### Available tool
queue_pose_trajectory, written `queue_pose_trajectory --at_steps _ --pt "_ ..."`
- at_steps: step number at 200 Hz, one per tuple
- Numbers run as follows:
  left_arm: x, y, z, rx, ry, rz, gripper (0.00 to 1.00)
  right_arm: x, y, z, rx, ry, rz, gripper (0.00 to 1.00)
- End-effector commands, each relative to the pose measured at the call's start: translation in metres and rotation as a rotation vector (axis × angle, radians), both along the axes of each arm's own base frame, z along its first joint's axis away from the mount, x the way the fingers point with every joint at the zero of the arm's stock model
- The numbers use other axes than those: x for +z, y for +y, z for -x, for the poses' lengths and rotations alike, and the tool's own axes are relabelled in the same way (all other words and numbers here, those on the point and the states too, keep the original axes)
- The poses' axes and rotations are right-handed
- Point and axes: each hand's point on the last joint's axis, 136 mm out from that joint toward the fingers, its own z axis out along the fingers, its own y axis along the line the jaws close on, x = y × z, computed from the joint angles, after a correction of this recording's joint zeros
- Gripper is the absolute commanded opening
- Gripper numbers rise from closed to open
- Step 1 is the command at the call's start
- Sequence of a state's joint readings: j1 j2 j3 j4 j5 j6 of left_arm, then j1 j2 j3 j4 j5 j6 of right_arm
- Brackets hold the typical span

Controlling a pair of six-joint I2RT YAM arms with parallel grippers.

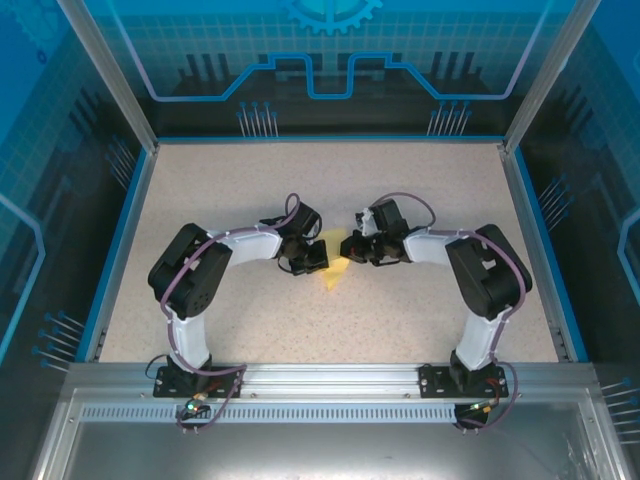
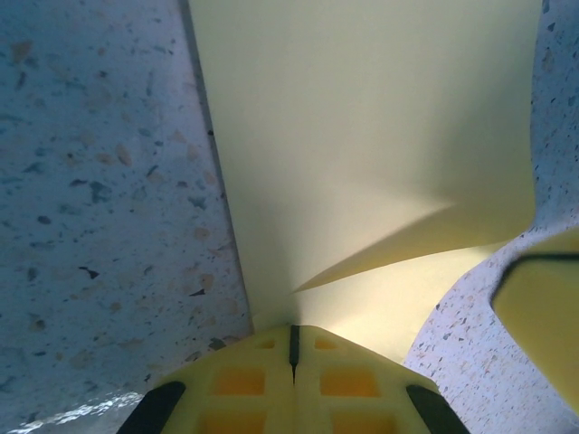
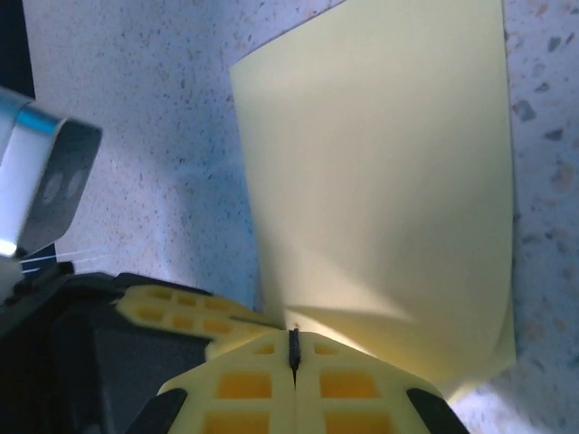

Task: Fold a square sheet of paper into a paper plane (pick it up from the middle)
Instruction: Third fold the triangle at the center of the table.

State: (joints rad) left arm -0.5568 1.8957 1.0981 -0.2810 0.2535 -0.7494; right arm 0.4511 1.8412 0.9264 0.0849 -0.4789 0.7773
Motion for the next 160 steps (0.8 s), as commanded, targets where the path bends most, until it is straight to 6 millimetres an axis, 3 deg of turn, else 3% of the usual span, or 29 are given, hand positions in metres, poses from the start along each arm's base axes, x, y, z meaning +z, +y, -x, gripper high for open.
queue_pose_trajectory --at_steps 1,50,104,135,160 --pt "-0.036 0.033 0.027 0.0 0.112 -0.174 0.0 -0.015 0.004 0.004 0.028 0.053 0.015 0.0" --pt "-0.036 0.037 0.029 -0.001 0.117 -0.193 0.0 -0.031 -0.012 0.001 0.0 0.088 0.05 0.0" --pt "-0.038 0.04 0.031 0.001 0.121 -0.209 0.0 -0.045 -0.048 -0.012 -0.091 0.099 0.064 0.0" --pt "-0.039 0.039 0.03 0.005 0.119 -0.204 0.0 -0.01 -0.044 -0.022 -0.09 0.015 0.019 0.0" --pt "-0.038 0.038 0.029 0.006 0.115 -0.198 0.0 0.023 -0.038 -0.017 -0.094 -0.041 -0.01 0.0"
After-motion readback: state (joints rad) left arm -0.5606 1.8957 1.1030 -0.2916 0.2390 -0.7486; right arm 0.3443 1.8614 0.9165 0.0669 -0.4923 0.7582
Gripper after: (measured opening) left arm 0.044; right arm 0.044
